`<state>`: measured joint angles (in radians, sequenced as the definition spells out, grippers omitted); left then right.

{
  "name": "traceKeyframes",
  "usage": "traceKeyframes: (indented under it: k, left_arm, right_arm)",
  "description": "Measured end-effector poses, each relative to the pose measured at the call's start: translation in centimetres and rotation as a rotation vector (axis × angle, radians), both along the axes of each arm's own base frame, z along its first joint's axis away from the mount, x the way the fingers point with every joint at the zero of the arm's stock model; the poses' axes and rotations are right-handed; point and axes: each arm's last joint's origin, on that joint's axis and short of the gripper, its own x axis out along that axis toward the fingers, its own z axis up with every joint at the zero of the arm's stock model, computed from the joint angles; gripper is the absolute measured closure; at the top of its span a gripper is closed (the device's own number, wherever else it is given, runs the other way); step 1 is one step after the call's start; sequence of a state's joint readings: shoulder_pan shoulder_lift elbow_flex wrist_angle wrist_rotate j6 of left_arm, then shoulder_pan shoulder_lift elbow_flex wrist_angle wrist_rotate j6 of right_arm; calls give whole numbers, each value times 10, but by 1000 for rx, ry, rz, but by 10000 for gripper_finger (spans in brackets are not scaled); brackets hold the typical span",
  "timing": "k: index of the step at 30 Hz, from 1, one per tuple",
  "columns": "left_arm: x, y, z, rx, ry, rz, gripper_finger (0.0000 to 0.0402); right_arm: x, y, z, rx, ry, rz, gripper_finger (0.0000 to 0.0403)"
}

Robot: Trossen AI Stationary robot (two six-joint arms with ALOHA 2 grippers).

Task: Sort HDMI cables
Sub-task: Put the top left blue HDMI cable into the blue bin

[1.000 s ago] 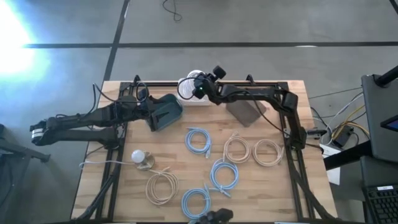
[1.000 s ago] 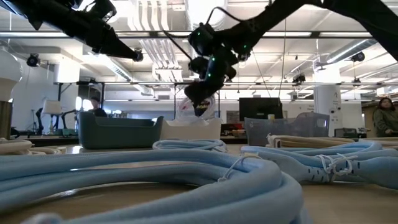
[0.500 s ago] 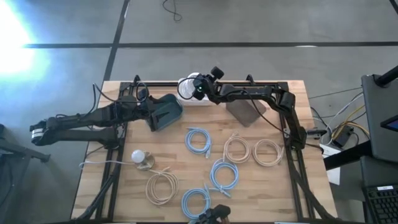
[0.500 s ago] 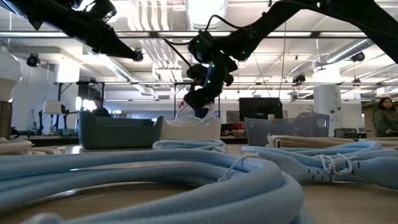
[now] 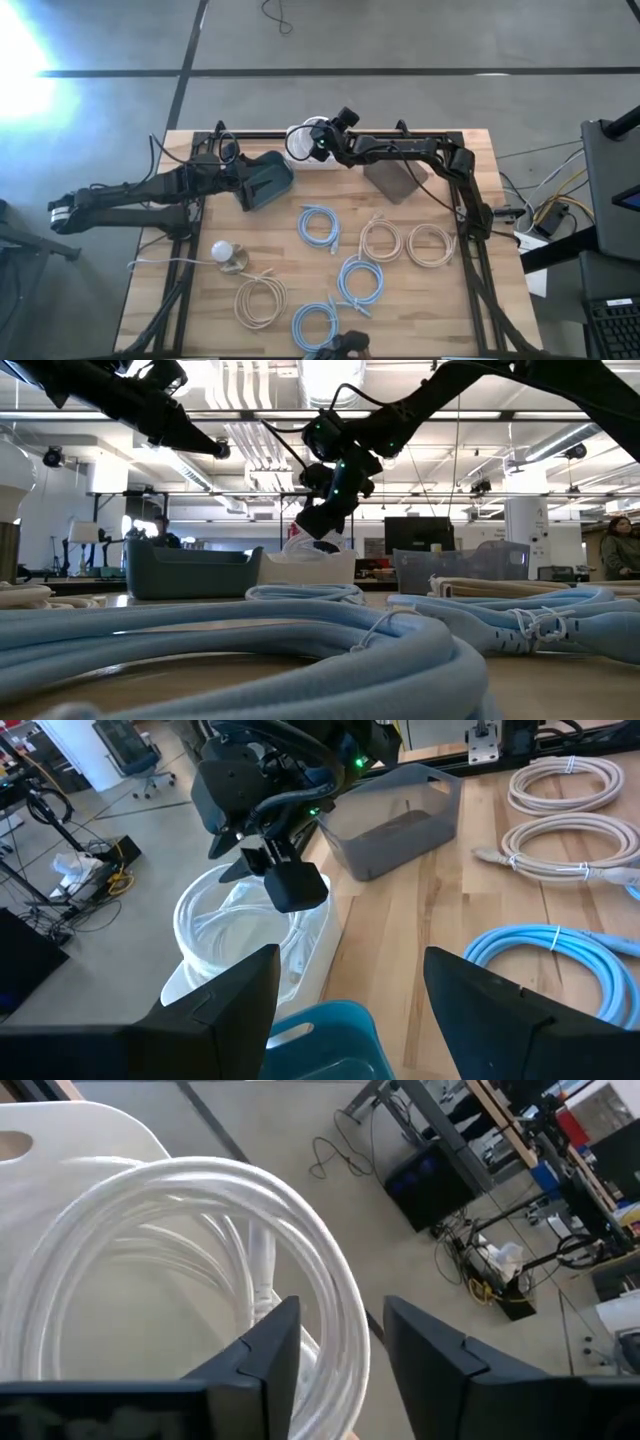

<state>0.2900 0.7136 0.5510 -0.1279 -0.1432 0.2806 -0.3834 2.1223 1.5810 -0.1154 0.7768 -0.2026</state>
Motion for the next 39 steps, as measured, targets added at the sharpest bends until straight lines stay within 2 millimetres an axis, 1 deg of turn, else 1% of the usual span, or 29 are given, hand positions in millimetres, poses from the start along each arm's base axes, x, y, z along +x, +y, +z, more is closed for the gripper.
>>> traceKeyframes:
  k: [5, 9, 14, 18, 20, 23, 28, 31, 34, 37, 39]
  left_arm:
    - [0, 0, 0, 0, 0, 0, 149]
    - [0, 0, 0, 0, 0, 0, 149]
    - [0, 0, 0, 0, 0, 0, 149]
    - [0, 0, 0, -2, -1, 0, 149]
    - [0, 0, 0, -2, -1, 1, 149]
    - [0, 0, 0, -3, -1, 0, 149]
    - [0, 0, 0, -4, -1, -1, 149]
    - [0, 0, 0, -6, -2, 0, 149]
    - [0, 0, 0, -13, -5, 1, 149]
    - [0, 0, 0, -17, -6, 0, 149]
    - [0, 0, 0, -19, -7, -4, 149]
  right_arm:
    - [4, 9, 0, -9, 28, 34, 244]
    - [8, 21, 1, -10, 34, 64, 239]
    - [14, 48, 10, -11, 30, 122, 240]
    - [12, 76, 24, 28, 28, 168, 243]
    - [9, 88, 30, 76, 12, 196, 243]
    - [4, 106, 39, 192, -24, 246, 241]
    - [-4, 128, 46, 418, -77, 331, 246]
    - [-4, 138, 44, 526, -90, 379, 251]
    - [0, 150, 37, 655, -102, 453, 255]
    - [3, 162, 26, 758, -85, 507, 258]
    - [5, 170, 16, 796, -67, 509, 259]
